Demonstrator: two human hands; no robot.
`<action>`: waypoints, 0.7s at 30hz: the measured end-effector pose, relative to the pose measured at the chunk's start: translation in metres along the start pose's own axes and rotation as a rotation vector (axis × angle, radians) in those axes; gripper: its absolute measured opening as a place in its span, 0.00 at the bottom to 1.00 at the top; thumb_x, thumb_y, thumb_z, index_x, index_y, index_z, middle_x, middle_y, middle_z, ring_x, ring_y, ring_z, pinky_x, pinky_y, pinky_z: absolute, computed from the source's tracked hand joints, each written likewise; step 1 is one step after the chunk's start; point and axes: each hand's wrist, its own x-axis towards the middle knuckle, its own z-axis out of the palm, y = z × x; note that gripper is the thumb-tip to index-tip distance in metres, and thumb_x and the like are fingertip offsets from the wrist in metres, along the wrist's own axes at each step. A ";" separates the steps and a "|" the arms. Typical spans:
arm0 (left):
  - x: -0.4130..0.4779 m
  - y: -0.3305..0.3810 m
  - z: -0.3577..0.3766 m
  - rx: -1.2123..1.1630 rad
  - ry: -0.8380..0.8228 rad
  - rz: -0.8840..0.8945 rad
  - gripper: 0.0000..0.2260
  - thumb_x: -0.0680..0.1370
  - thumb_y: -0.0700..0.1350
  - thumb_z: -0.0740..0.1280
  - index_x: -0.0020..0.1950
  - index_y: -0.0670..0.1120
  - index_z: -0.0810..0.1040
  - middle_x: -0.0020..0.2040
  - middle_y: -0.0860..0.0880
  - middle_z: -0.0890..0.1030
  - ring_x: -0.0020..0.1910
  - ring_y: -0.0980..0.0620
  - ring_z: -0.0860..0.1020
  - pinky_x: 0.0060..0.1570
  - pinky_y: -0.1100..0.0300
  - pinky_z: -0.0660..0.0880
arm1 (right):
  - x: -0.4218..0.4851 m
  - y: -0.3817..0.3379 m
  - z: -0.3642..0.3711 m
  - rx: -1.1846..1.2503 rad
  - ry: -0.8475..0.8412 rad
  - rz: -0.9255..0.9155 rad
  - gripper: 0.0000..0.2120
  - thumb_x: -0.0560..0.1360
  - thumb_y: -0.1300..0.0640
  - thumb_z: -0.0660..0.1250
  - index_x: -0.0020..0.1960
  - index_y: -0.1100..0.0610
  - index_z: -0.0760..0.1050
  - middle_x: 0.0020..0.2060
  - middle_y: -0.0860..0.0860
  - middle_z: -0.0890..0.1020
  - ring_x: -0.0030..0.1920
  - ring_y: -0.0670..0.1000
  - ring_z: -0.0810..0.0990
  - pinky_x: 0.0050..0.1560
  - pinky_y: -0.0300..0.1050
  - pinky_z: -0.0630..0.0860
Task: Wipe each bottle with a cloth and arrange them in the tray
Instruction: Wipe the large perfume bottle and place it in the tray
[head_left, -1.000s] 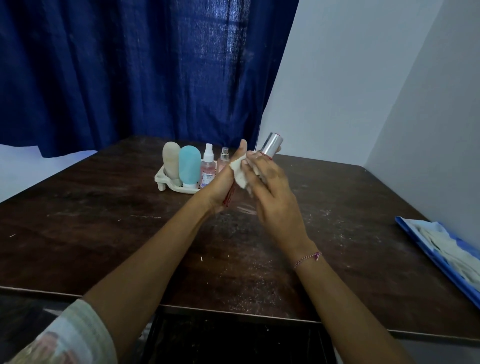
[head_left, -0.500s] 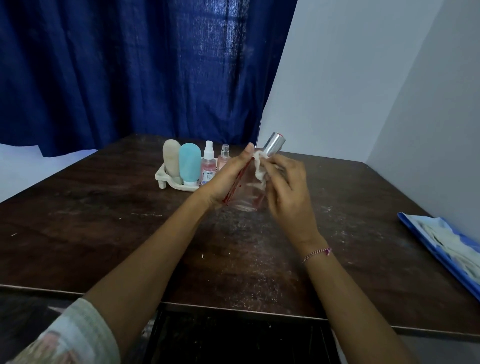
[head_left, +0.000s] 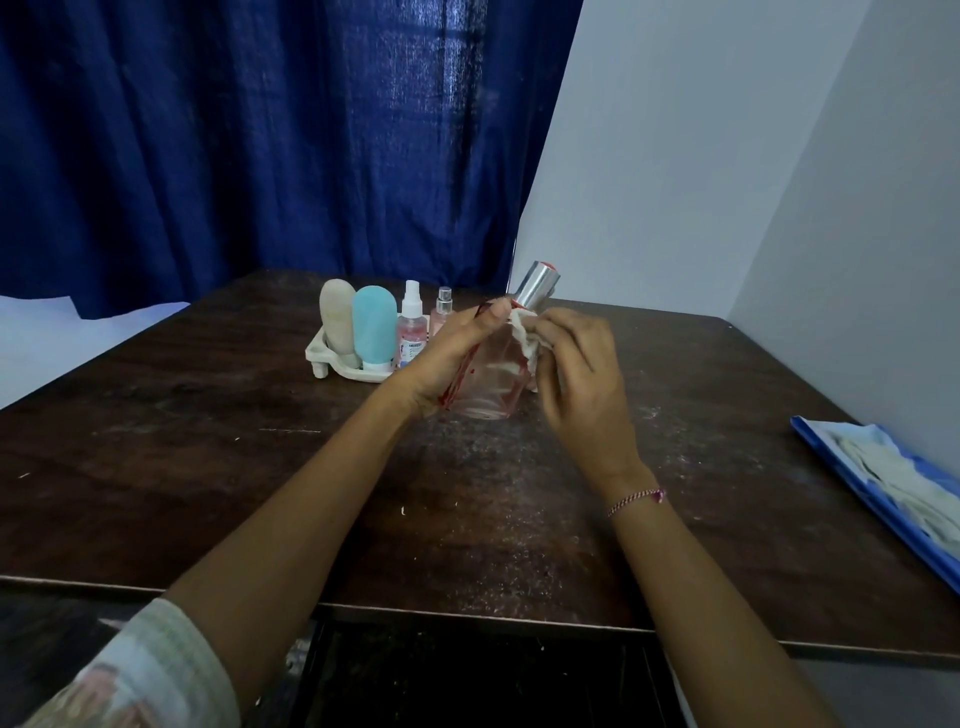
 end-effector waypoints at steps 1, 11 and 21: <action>0.000 0.001 0.001 -0.001 0.014 0.022 0.39 0.51 0.72 0.73 0.54 0.51 0.76 0.46 0.53 0.85 0.48 0.55 0.83 0.44 0.63 0.78 | 0.000 0.000 0.001 0.012 -0.008 -0.005 0.16 0.74 0.67 0.63 0.61 0.64 0.71 0.56 0.58 0.75 0.58 0.53 0.71 0.63 0.36 0.66; 0.000 0.003 -0.002 0.012 0.004 0.064 0.20 0.64 0.56 0.69 0.54 0.52 0.75 0.44 0.55 0.85 0.45 0.57 0.82 0.44 0.63 0.78 | -0.001 0.006 -0.001 0.049 0.048 0.121 0.13 0.75 0.66 0.61 0.59 0.67 0.74 0.54 0.60 0.77 0.56 0.52 0.72 0.61 0.41 0.70; 0.000 0.005 -0.003 0.028 -0.012 0.076 0.21 0.64 0.55 0.70 0.55 0.53 0.74 0.44 0.56 0.84 0.47 0.57 0.82 0.45 0.63 0.78 | 0.000 0.006 -0.001 0.065 0.104 0.212 0.12 0.75 0.67 0.60 0.56 0.66 0.75 0.53 0.60 0.76 0.55 0.53 0.73 0.58 0.43 0.73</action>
